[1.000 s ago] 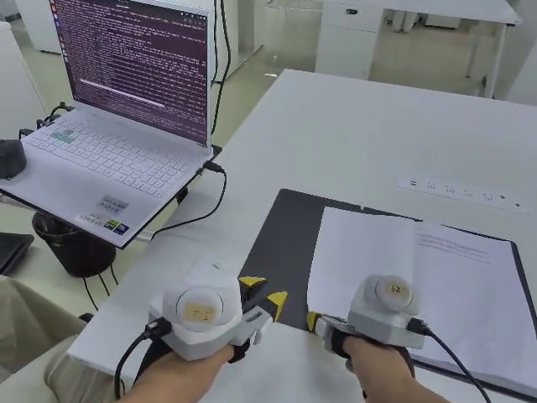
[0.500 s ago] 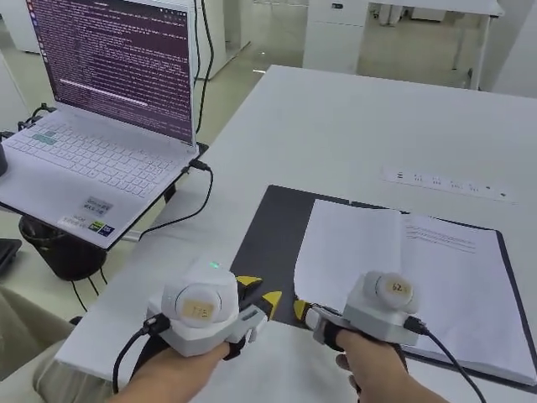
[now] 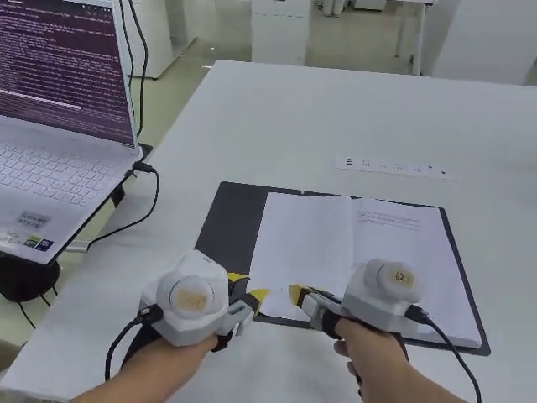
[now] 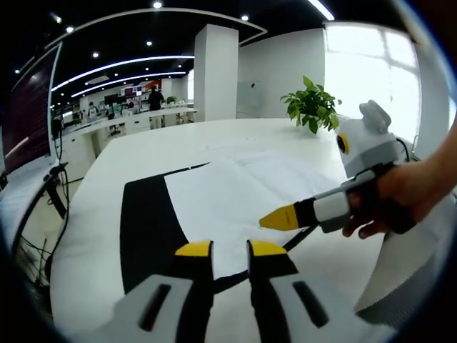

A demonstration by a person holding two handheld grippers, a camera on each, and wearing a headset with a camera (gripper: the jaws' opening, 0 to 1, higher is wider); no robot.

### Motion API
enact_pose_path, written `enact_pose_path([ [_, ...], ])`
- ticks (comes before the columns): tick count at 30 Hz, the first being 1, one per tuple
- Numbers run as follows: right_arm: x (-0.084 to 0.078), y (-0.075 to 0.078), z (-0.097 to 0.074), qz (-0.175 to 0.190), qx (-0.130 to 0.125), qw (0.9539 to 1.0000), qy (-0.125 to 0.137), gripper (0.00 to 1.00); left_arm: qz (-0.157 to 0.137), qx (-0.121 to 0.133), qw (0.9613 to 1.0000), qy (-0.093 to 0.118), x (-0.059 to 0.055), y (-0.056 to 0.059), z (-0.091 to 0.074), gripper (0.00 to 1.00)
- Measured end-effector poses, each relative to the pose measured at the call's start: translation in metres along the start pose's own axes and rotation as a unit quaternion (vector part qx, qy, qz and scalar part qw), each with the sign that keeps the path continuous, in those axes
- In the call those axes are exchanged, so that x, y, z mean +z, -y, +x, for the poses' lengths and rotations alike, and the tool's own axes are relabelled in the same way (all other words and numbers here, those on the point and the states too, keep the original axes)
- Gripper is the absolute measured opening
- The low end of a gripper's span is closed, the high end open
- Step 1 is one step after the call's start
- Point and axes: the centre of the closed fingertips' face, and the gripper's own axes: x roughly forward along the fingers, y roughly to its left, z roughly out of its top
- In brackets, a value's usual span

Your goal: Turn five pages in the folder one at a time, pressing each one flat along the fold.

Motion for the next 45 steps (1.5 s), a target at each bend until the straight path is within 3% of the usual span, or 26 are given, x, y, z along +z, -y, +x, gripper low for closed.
enact_pose_path([
  [6,0.006,0.022,-0.012,0.010,-0.021,0.9996,0.015,0.00,0.005,-0.004,0.9997,-0.024,-0.020,0.004,0.021,0.19],
  [7,0.008,0.025,-0.015,0.011,-0.024,0.9994,0.020,0.00,0.007,0.005,0.9992,-0.040,-0.028,0.001,0.023,0.18],
  [17,0.018,0.049,-0.015,0.013,-0.041,0.9987,0.027,0.00,-0.042,0.044,0.9959,-0.067,-0.057,-0.011,0.035,0.17],
  [18,0.020,0.053,-0.015,0.012,-0.043,0.9986,0.028,0.00,-0.031,0.051,0.9965,-0.058,-0.056,-0.012,0.034,0.16],
  [19,0.021,0.056,-0.014,0.011,-0.046,0.9985,0.028,0.00,-0.028,0.054,0.9962,-0.062,-0.059,-0.012,0.033,0.15],
  [20,0.022,0.060,-0.013,0.009,-0.049,0.9984,0.027,0.00,-0.003,0.065,0.9963,-0.056,-0.059,-0.017,0.033,0.13],
  [23,0.028,0.068,-0.010,0.006,-0.055,0.9980,0.029,0.00,-0.025,0.067,0.9967,-0.038,-0.058,-0.017,0.032,0.11],
  [26,0.035,0.075,-0.005,0.002,-0.057,0.9979,0.030,0.00,-0.023,0.065,0.9973,-0.023,-0.060,-0.017,0.031,0.11],
  [31,0.049,0.087,0.001,-0.008,-0.062,0.9975,0.034,0.00,-0.007,0.063,0.9977,-0.025,-0.059,-0.016,0.033,0.11],
  [35,0.060,0.098,0.010,-0.006,-0.065,0.9970,0.041,0.00,-0.019,0.066,0.9975,-0.018,-0.059,-0.016,0.033,0.11],
  [42,0.064,0.109,0.031,-0.026,-0.063,0.9974,0.022,0.00,-0.020,0.066,0.9975,-0.016,-0.060,-0.017,0.034,0.11],
  [45,0.068,0.115,0.036,-0.029,-0.063,0.9972,0.026,0.00,-0.018,0.066,0.9975,-0.016,-0.061,-0.018,0.035,0.11],
])
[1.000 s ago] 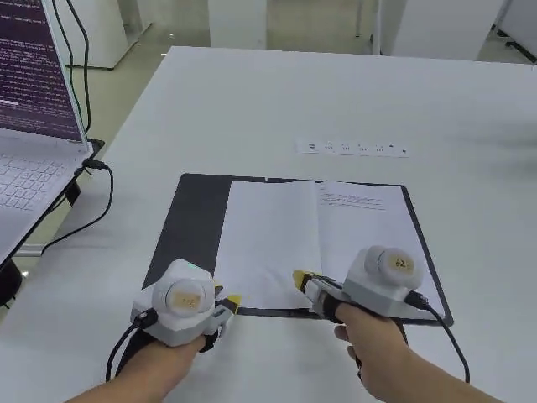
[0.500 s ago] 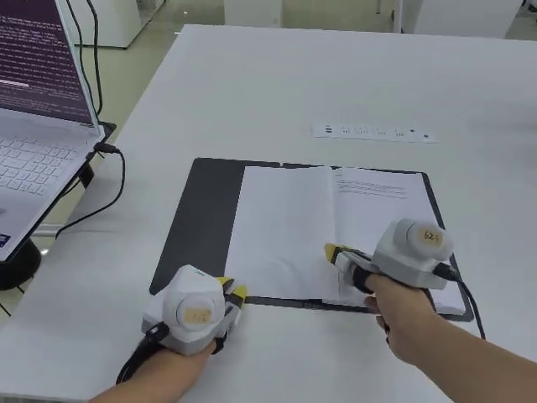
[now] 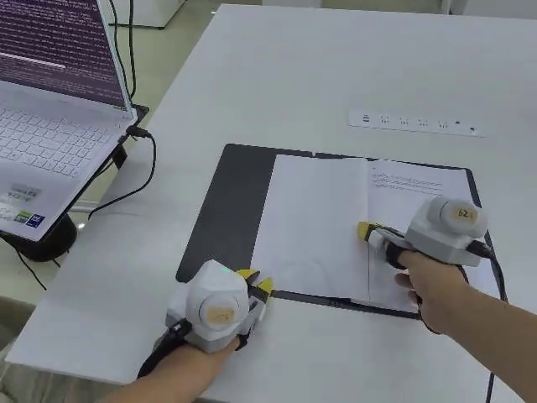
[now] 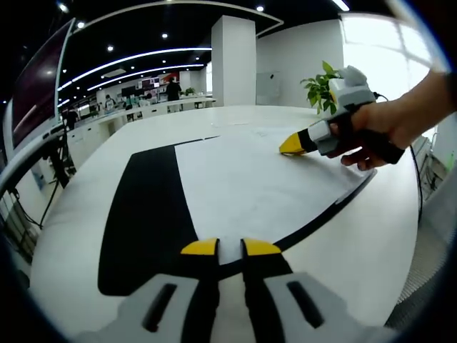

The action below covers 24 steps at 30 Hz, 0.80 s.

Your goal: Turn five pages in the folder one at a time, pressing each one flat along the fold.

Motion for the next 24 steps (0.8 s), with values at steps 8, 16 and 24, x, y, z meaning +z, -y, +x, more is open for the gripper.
enact_pose_path([
  [8,0.020,0.004,0.018,-0.011,-0.002,0.9997,0.022,0.00,0.000,0.001,1.0000,0.004,0.000,0.000,0.000,0.11],
  [16,0.036,0.007,0.032,-0.015,-0.008,0.9992,0.035,0.00,0.000,0.002,1.0000,0.007,-0.001,0.000,0.000,0.11],
  [24,0.054,0.015,0.050,-0.026,-0.013,0.9986,0.045,0.00,-0.002,0.003,0.9999,0.010,-0.001,-0.001,0.000,0.11],
])
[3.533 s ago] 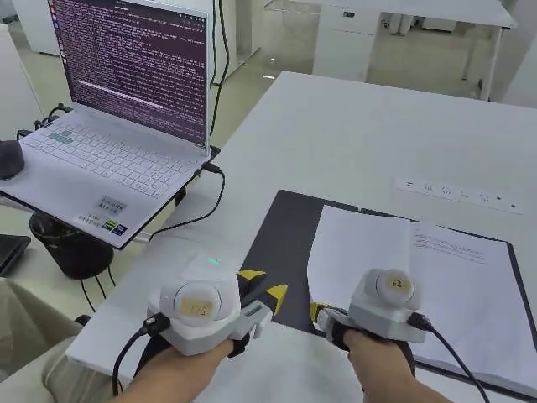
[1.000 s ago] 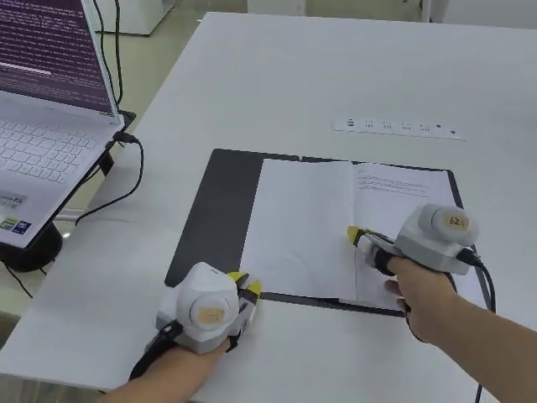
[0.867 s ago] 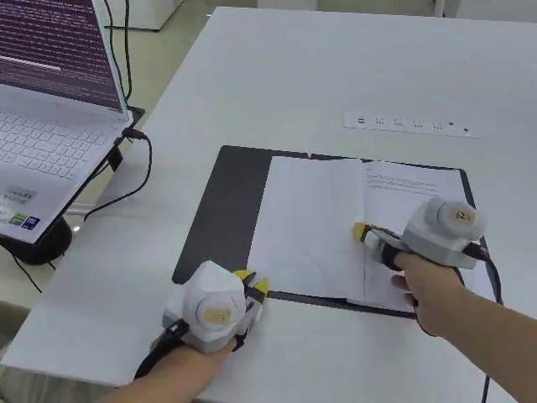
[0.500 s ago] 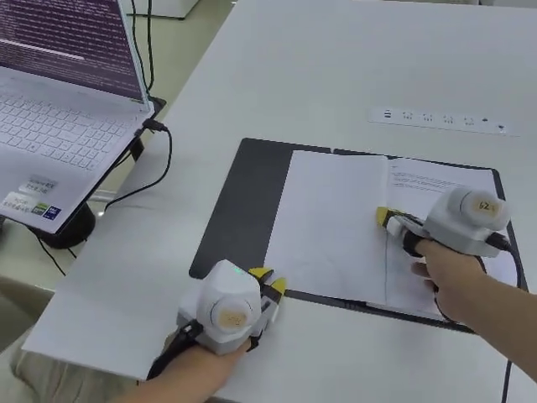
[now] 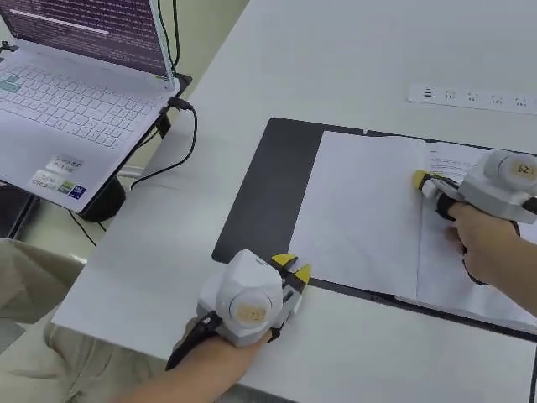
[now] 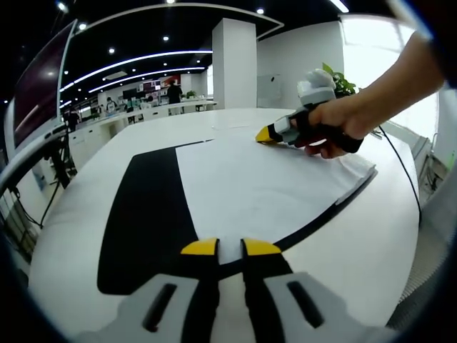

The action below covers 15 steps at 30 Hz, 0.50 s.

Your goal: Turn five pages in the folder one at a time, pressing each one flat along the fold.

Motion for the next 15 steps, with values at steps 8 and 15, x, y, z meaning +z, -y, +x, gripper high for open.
enact_pose_path([
  [8,0.022,0.018,0.035,-0.014,-0.015,0.9998,0.007,0.00,-0.005,0.005,1.0000,0.003,0.000,-0.001,0.000,0.11],
  [15,0.037,0.035,0.056,-0.030,-0.034,0.9989,0.013,0.00,-0.005,0.004,1.0000,0.004,0.001,-0.001,0.000,0.11],
])
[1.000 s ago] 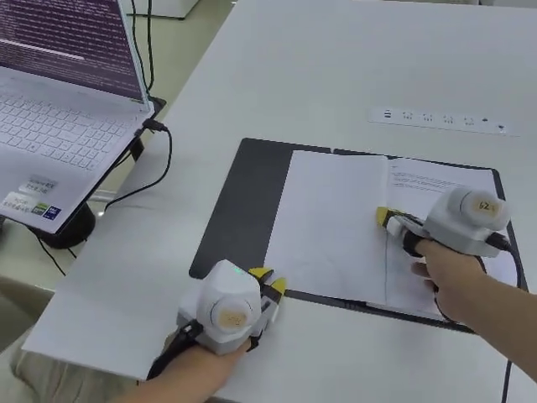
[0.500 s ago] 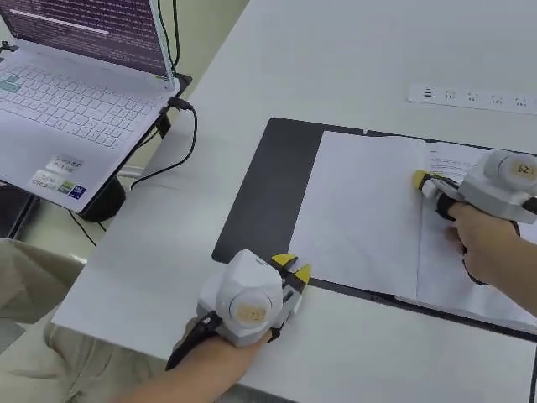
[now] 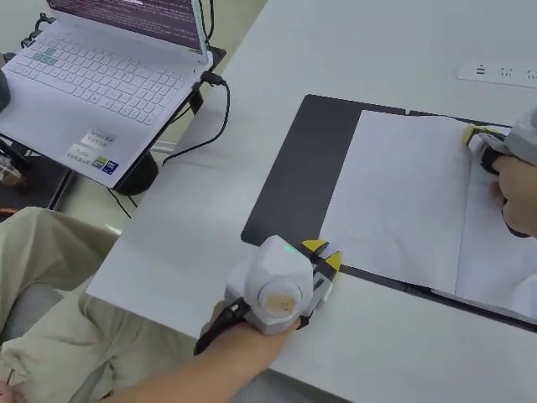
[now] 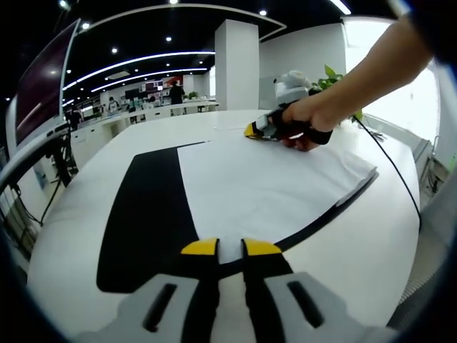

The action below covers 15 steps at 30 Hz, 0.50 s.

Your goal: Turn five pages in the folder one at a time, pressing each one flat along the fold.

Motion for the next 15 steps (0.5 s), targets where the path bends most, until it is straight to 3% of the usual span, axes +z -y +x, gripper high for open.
enact_pose_path([
  [4,0.006,0.006,0.012,-0.010,-0.002,0.9999,-0.003,0.00,0.000,0.000,1.0000,0.000,0.000,0.000,0.000,0.11],
  [10,0.000,0.009,0.013,-0.010,-0.004,0.9999,-0.010,0.00,0.000,0.000,1.0000,0.001,-0.001,0.000,0.000,0.11],
  [15,-0.011,0.004,0.002,-0.014,0.002,0.9998,-0.012,0.00,-0.001,0.000,1.0000,0.001,-0.001,0.000,0.001,0.11],
])
